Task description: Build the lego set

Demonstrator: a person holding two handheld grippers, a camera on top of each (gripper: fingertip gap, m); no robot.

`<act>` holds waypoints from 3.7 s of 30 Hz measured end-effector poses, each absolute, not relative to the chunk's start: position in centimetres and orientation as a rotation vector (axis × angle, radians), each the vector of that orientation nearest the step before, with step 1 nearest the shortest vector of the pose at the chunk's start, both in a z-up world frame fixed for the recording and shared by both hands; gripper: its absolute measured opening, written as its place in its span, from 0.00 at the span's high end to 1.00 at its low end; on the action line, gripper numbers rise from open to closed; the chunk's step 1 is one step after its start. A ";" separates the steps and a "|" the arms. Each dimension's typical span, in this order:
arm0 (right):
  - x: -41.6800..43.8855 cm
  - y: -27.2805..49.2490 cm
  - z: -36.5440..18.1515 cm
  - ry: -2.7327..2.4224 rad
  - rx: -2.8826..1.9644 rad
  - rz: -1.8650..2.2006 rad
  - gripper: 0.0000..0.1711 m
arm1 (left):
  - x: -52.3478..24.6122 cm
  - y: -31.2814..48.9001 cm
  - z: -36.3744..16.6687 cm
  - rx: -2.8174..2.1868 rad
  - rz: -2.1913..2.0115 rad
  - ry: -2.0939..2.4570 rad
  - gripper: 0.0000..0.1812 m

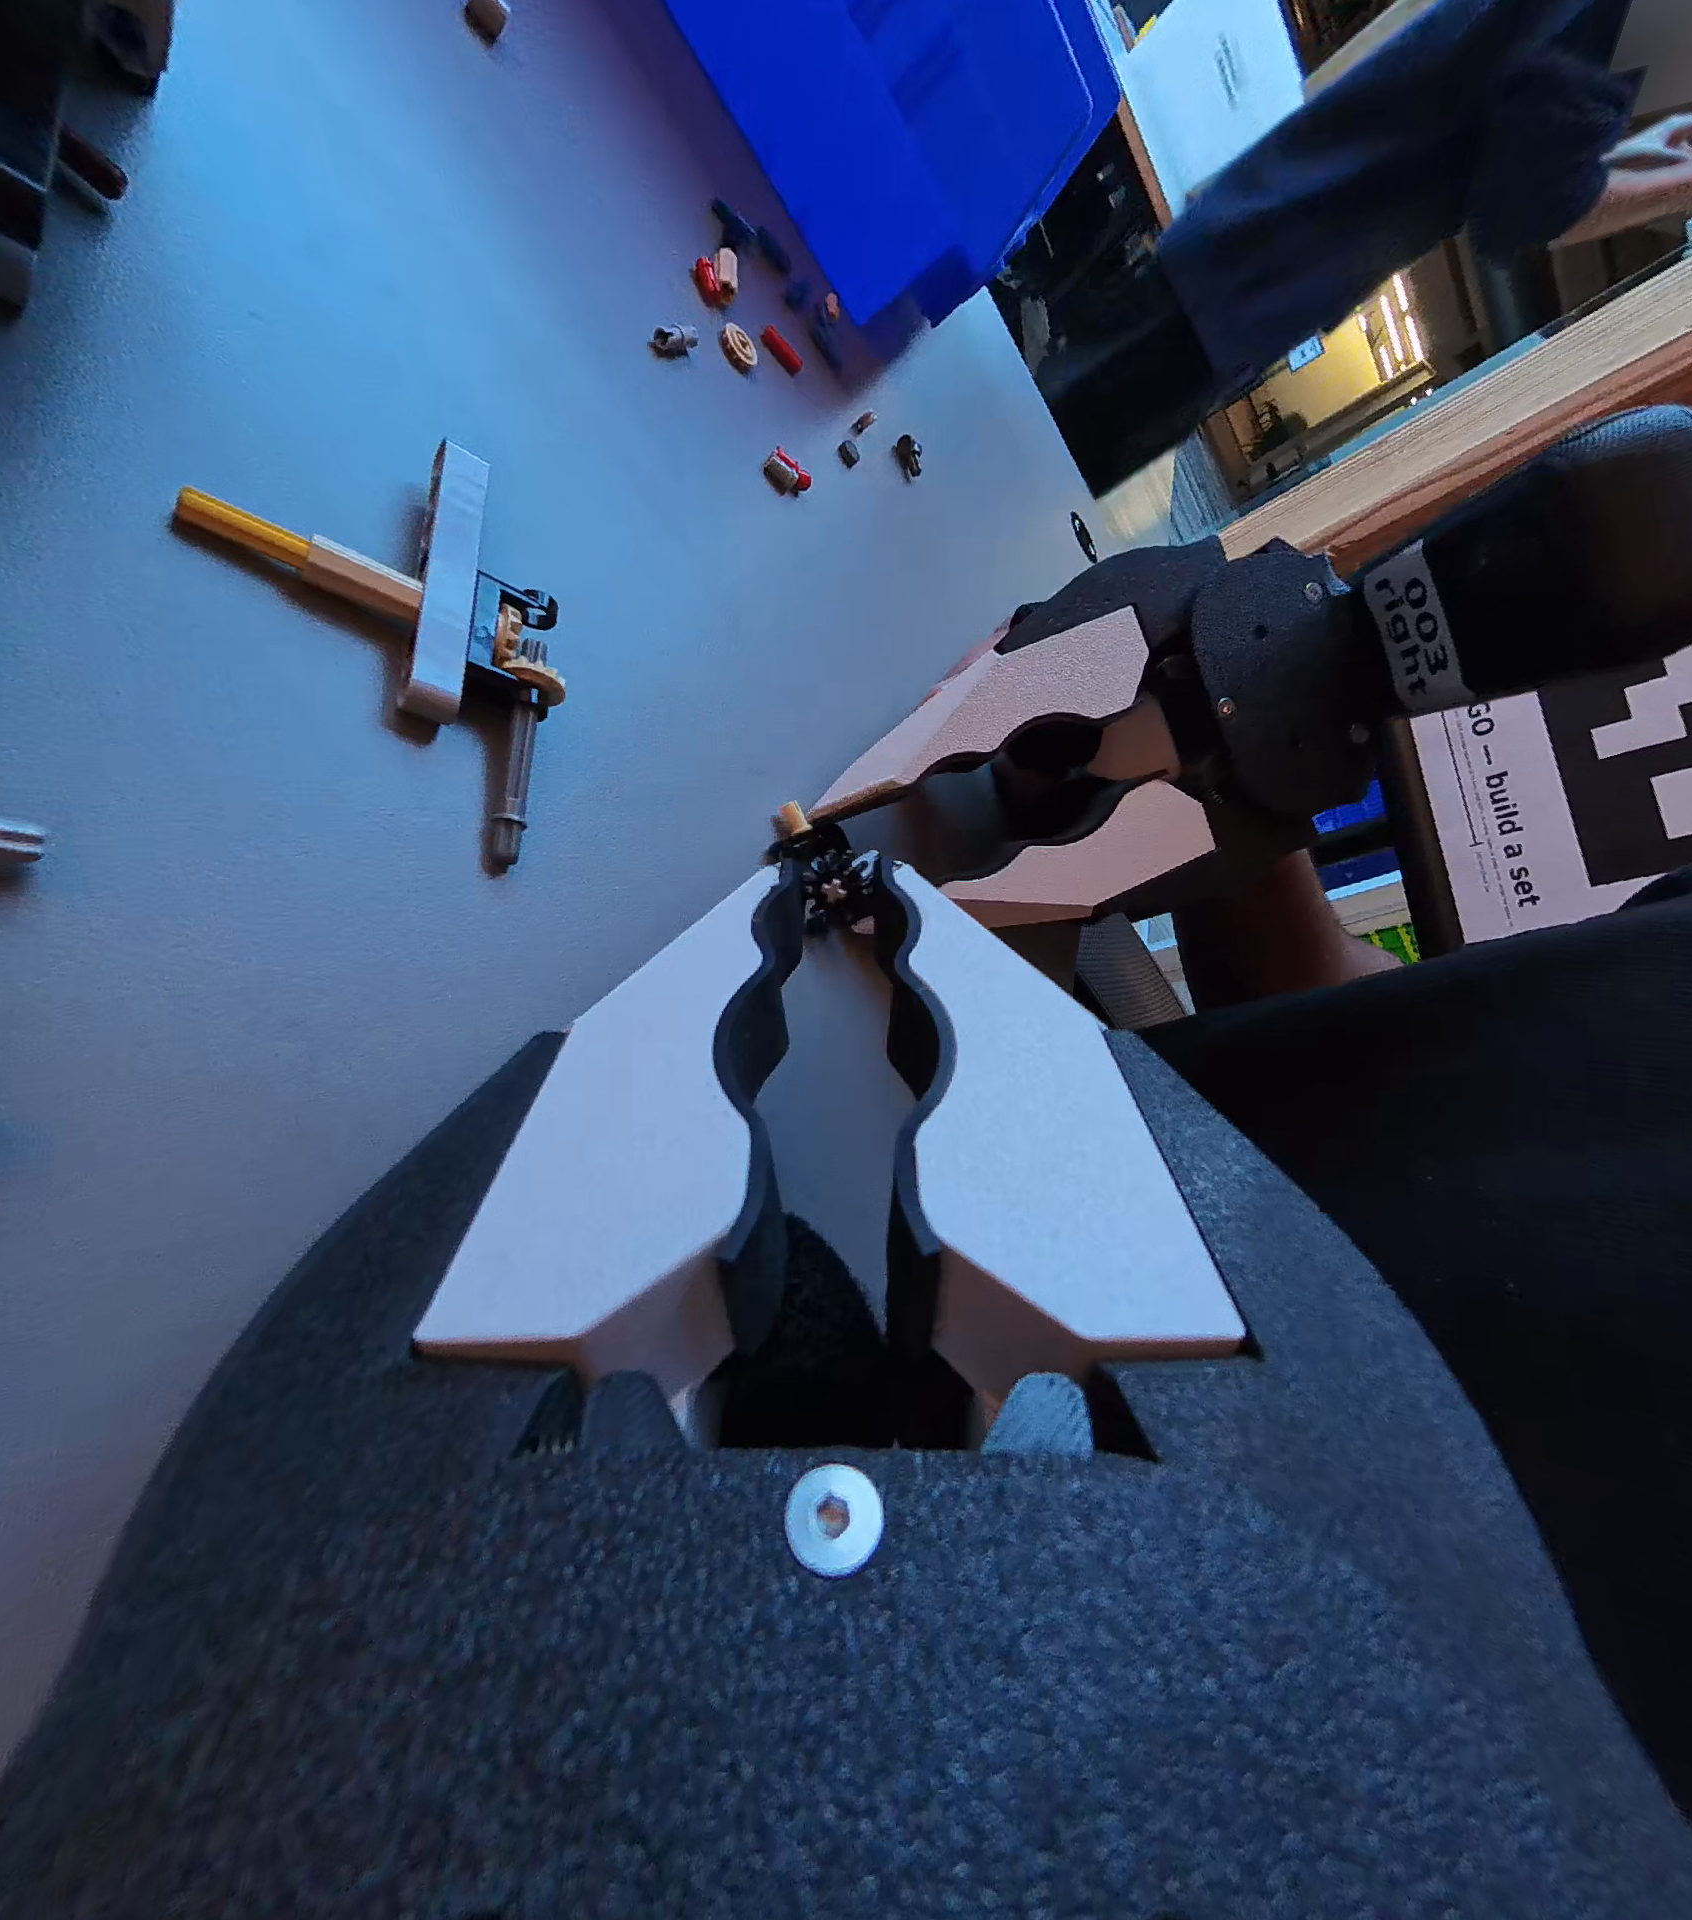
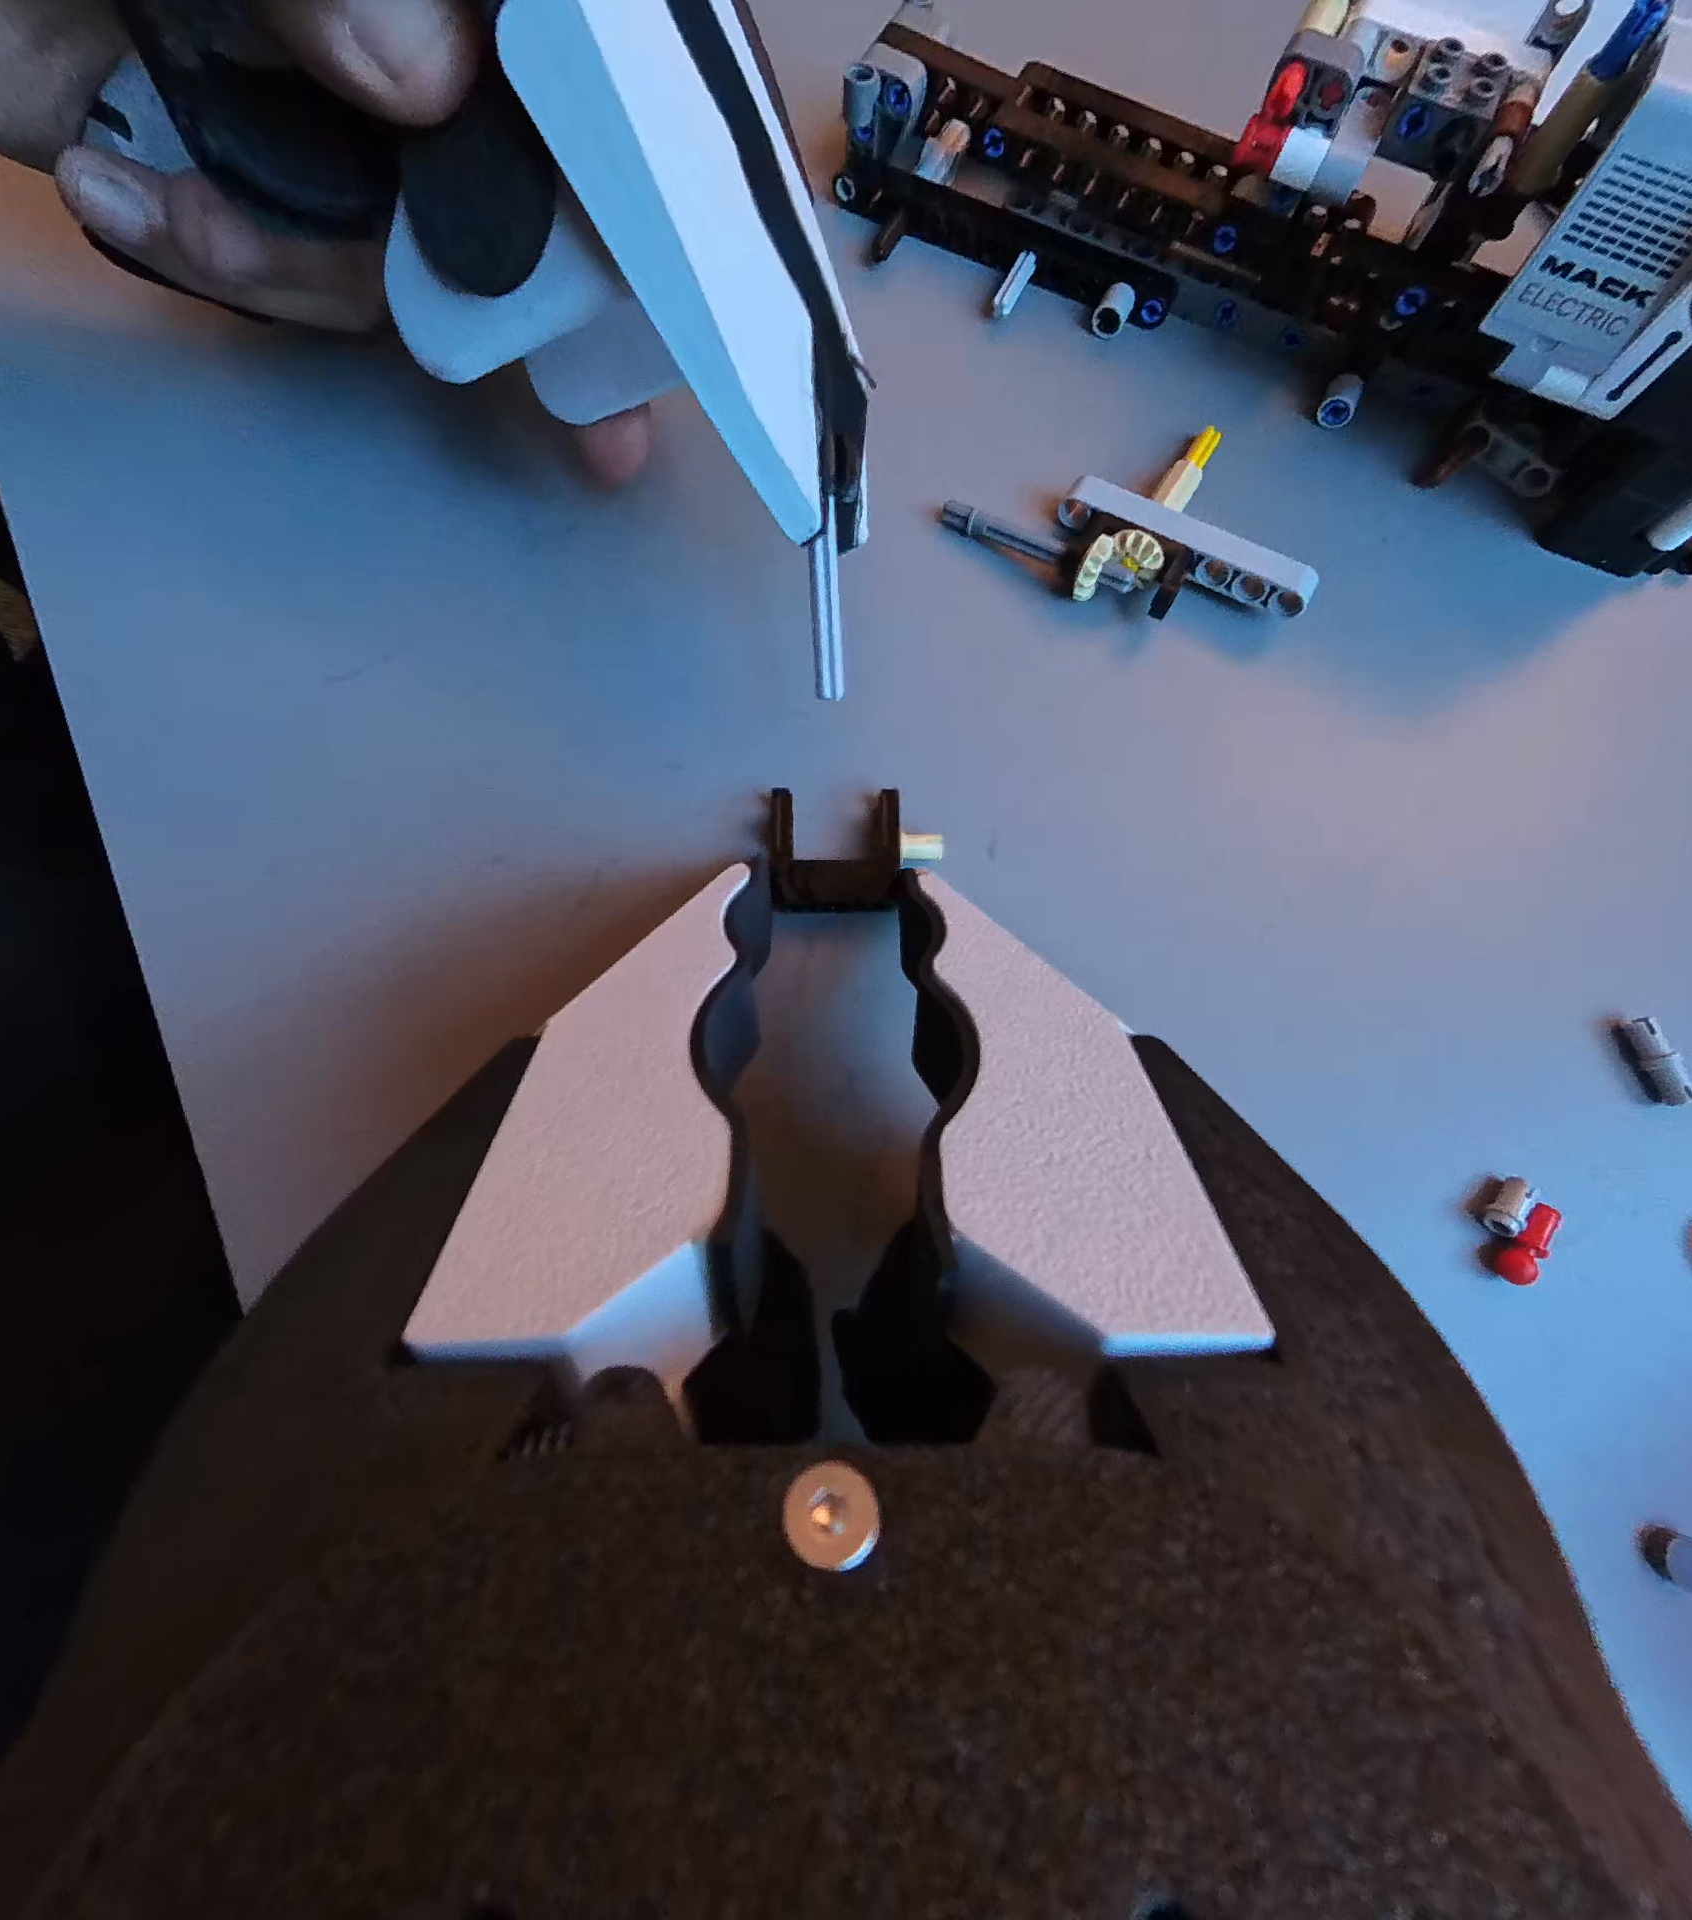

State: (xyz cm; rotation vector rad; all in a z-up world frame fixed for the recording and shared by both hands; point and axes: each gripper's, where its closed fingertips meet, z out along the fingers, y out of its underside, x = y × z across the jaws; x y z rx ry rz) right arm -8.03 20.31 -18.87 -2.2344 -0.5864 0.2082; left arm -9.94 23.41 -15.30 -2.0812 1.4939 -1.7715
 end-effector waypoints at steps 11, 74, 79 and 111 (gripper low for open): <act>-6.8 22.7 -14.1 -0.482 -1.974 -0.017 0.86 | -8.9 25.3 -12.3 -2.031 -1.870 1.362 0.94; -5.4 25.1 -9.1 -0.390 -1.657 -0.184 0.86 | -5.4 23.9 -7.9 -1.826 -1.547 1.738 0.77; -4.0 24.8 -9.5 -0.274 -1.734 -0.167 0.86 | -6.6 26.2 -8.1 -1.778 -1.377 1.716 0.82; -3.9 27.3 -18.5 -0.078 -2.314 -0.056 0.86 | -7.4 27.8 -19.0 -1.583 -0.777 1.948 0.98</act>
